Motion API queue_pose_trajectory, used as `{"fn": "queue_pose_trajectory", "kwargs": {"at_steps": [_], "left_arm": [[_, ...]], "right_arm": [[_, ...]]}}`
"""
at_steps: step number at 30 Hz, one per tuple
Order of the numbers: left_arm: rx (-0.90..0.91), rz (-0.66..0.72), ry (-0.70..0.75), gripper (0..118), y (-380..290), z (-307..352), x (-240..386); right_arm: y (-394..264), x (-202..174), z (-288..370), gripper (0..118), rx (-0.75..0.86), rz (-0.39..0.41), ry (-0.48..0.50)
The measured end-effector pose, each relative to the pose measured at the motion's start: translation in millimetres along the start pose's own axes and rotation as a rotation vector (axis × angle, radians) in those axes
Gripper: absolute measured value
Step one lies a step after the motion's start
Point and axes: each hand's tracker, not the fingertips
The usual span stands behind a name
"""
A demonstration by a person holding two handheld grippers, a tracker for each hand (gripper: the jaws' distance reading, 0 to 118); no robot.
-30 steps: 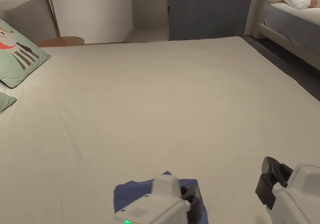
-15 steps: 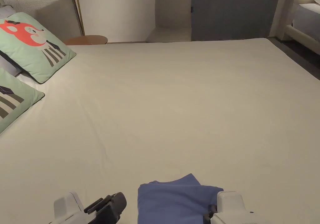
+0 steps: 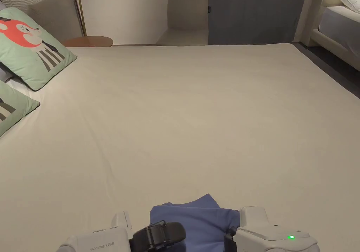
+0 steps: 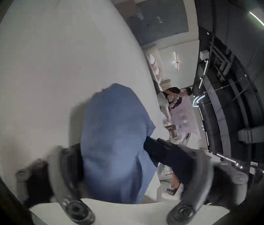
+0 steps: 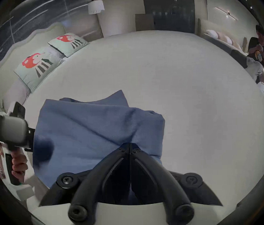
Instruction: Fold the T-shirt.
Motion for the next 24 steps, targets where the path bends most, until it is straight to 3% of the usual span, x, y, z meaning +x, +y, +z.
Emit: {"fn": "queue_pose_trajectory", "kwargs": {"at_steps": [2, 3, 4, 6, 8, 11, 14, 24], "left_arm": [[-0.006, 0.007, 0.097, 61, 2.2, -5.1, 1.5], [0.003, -0.002, 0.162, 32, 1.0, -4.5, 1.2], [0.000, 0.004, 0.141, 28, 1.0, -2.5, -3.0], [-0.002, 0.083, 0.051, 22, 3.3, 7.5, -6.4], [0.000, 0.085, 0.084, 20, 8.8, 20.2, -2.4], [0.029, 0.060, 0.092, 19, 21.4, 58.5, 1.3], [0.125, 0.038, 0.152, 19, 36.3, 119.1, -8.3], [0.369, 0.169, 0.356, 19, 67.8, 312.1, -70.4]], "right_arm": [[-0.1, 1.3, 1.3, 0, 0.001, -0.019, 0.004], [0.2, 2.0, 3.2, 0, 0.003, -0.025, 0.006], [0.5, 1.8, 5.3, 0, 0.009, -0.039, 0.025], [2.4, 1.2, 12.0, 0, 0.015, -0.053, 0.028], [5.9, -1.8, 21.3, 0, 0.039, -0.091, 0.074], [16.5, -16.4, 28.4, 0, 0.076, -0.040, 0.039], [27.3, -35.6, 27.9, 0, 0.094, -0.025, 0.069], [48.3, -115.0, 2.6, 0, 0.118, 0.054, 0.154]]}}
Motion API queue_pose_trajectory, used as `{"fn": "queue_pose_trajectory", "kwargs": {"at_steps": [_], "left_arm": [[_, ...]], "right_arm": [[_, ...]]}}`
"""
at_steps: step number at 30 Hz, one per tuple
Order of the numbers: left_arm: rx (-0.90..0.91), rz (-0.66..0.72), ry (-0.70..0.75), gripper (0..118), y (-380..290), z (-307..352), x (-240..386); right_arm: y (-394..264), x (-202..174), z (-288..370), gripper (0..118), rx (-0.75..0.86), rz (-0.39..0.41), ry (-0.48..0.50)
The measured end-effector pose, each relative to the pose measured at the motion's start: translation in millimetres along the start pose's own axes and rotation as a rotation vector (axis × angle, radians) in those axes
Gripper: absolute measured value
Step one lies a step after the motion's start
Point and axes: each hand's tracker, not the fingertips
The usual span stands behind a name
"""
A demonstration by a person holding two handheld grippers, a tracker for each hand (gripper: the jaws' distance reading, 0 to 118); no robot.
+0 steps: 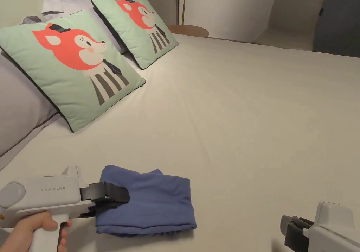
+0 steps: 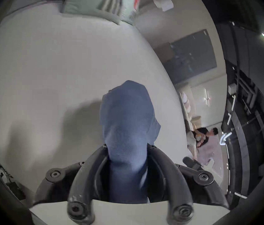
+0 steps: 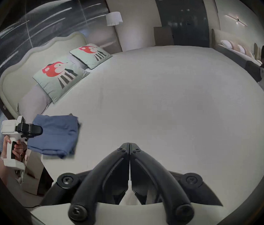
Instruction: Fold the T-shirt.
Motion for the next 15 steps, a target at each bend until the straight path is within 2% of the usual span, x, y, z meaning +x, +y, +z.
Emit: {"fn": "queue_pose_trajectory", "kwargs": {"at_steps": [6, 7, 8, 9, 10, 11, 12, 13, 15], "left_arm": [[0.034, 0.027, 0.081, 20, 17.1, 13.0, -18.4], [0.045, 0.025, 0.105, 27, 17.6, 10.9, -17.2], [0.075, -0.003, 0.185, 44, 16.9, 10.8, -13.1], [0.117, -0.035, 0.259, 75, 16.1, 11.2, -7.8], [0.159, -0.068, 0.316, 100, 14.7, 12.5, -2.0], [0.195, -0.097, 0.348, 113, 13.9, 14.4, 2.8], [0.251, -0.136, 0.389, 108, 11.4, 21.5, 12.5], [0.226, -0.166, 0.353, 109, 7.5, 23.5, 23.1], [0.237, -0.217, 0.405, 109, -2.9, 30.5, 42.7]], "right_arm": [[1.3, -11.2, -8.4, 0, -0.019, 0.016, 0.007], [1.6, -11.3, -7.5, 0, -0.018, 0.020, 0.006], [2.1, -11.0, -6.3, 0, -0.017, 0.022, 0.004], [3.5, -10.3, -4.5, 0, -0.015, 0.024, 0.001], [4.7, -9.3, -2.4, 0, -0.010, 0.027, -0.005], [5.9, -8.2, -0.2, 0, -0.004, 0.033, -0.011], [6.3, -5.7, 2.5, 0, 0.005, 0.040, -0.020], [7.3, -3.9, 5.3, 0, 0.012, 0.041, -0.026], [9.3, 0.9, 10.4, 0, 0.024, 0.032, -0.030]]}}
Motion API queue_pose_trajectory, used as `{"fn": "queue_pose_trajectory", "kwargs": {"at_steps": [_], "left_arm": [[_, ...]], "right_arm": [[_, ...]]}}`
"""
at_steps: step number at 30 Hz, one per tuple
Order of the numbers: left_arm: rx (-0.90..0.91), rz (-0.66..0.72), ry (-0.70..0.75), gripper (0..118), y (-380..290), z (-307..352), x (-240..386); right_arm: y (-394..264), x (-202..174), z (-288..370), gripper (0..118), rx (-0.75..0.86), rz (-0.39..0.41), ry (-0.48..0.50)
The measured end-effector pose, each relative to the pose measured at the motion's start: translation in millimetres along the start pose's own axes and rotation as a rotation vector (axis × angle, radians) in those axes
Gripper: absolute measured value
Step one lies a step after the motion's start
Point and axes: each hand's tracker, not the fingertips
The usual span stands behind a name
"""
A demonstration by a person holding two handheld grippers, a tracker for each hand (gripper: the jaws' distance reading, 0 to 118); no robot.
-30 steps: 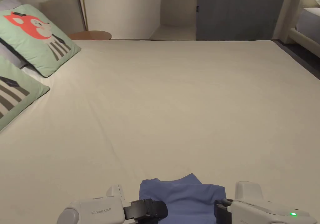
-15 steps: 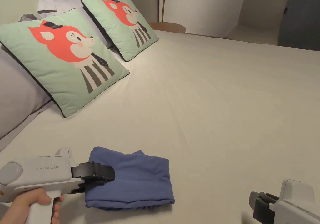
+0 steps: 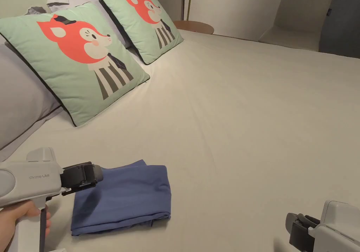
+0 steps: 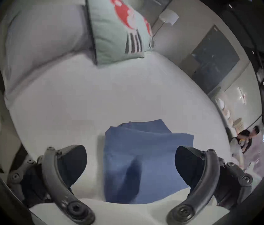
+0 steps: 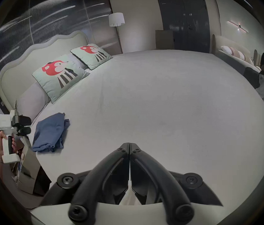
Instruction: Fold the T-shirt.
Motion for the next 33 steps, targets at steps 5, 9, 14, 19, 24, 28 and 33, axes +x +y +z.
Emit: {"fn": "queue_pose_trajectory", "kwargs": {"at_steps": [5, 9, 14, 19, 24, 28, 33], "left_arm": [[-0.004, -0.082, -0.064, 59, -25.7, 30.1, 51.7], [-0.032, -0.100, -0.174, 1, -56.5, 29.7, 97.4], [-0.074, -0.180, -0.275, 1, -101.9, 4.3, 170.1], [0.070, -0.308, -0.258, 1, -135.3, -12.1, 251.8], [0.424, -0.487, -0.209, 1, -146.2, 17.3, 327.1], [0.689, -0.529, -0.224, 1, -137.5, 51.1, 361.4], [0.825, -0.547, -0.244, 1, -121.7, 77.2, 383.2]], "right_arm": [[-0.1, 14.1, 11.3, 0, 0.034, -0.019, -0.012], [-2.8, 28.9, 26.0, 0, 0.065, -0.045, -0.021], [-10.2, 54.7, 48.0, 0, 0.115, -0.081, -0.069], [-12.0, 82.3, 81.2, 0, 0.211, -0.073, -0.185], [3.2, 105.2, 122.3, 0, 0.400, 0.000, -0.339], [24.5, 112.3, 158.9, 0, 0.613, 0.057, -0.438], [52.6, 112.1, 191.4, 0, 0.788, 0.118, -0.509]]}}
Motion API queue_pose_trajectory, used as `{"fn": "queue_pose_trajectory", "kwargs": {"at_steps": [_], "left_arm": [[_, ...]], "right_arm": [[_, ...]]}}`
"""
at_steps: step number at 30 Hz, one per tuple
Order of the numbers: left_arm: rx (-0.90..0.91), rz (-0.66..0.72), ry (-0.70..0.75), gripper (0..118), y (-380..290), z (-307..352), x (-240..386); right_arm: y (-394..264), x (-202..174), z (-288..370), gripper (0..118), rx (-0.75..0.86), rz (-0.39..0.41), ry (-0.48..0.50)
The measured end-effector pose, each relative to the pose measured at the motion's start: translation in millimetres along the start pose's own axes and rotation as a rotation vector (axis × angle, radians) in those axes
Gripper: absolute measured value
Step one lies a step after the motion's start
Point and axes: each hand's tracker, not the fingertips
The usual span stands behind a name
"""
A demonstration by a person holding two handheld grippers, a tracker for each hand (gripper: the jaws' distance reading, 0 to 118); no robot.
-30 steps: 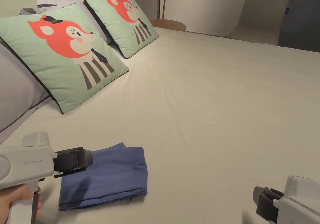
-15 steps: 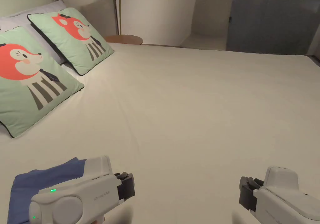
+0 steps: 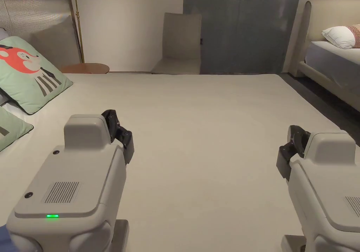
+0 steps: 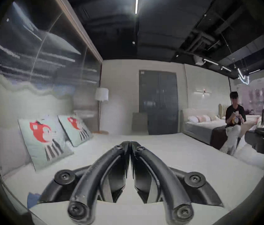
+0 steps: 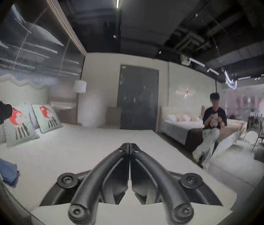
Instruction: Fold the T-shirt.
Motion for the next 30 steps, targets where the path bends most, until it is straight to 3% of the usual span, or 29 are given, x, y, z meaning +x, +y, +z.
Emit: {"fn": "queue_pose_trajectory", "kwargs": {"at_steps": [23, 24, 26, 27, 28, 29, 30], "left_arm": [[-0.007, -0.020, 0.023, 1, -8.7, -2.5, 3.0], [-0.009, -0.021, 0.025, 8, -9.2, -2.7, 3.3], [-0.014, -0.021, 0.021, 39, -9.8, -3.1, 3.3], [-0.018, -0.023, 0.019, 57, -10.2, -2.6, 3.5], [-0.019, -0.026, 0.021, 66, -10.9, -2.6, 3.7], [-0.013, -0.029, 0.024, 74, -11.6, -2.2, 3.9], [-0.007, -0.030, 0.028, 86, -11.8, -1.3, 3.9]], "right_arm": [[6.2, -1.0, -1.8, 0, 0.052, 0.035, -0.011], [6.1, -1.3, -1.5, 0, 0.055, 0.038, -0.012], [4.8, -1.6, -2.2, 1, 0.055, 0.046, -0.009], [4.2, -1.6, -2.4, 8, 0.057, 0.046, -0.009], [3.8, -1.5, -1.8, 27, 0.060, 0.044, -0.009], [3.5, -1.0, -1.5, 57, 0.065, 0.038, -0.007], [3.4, -0.2, -2.3, 95, 0.064, 0.038, 0.004]]}}
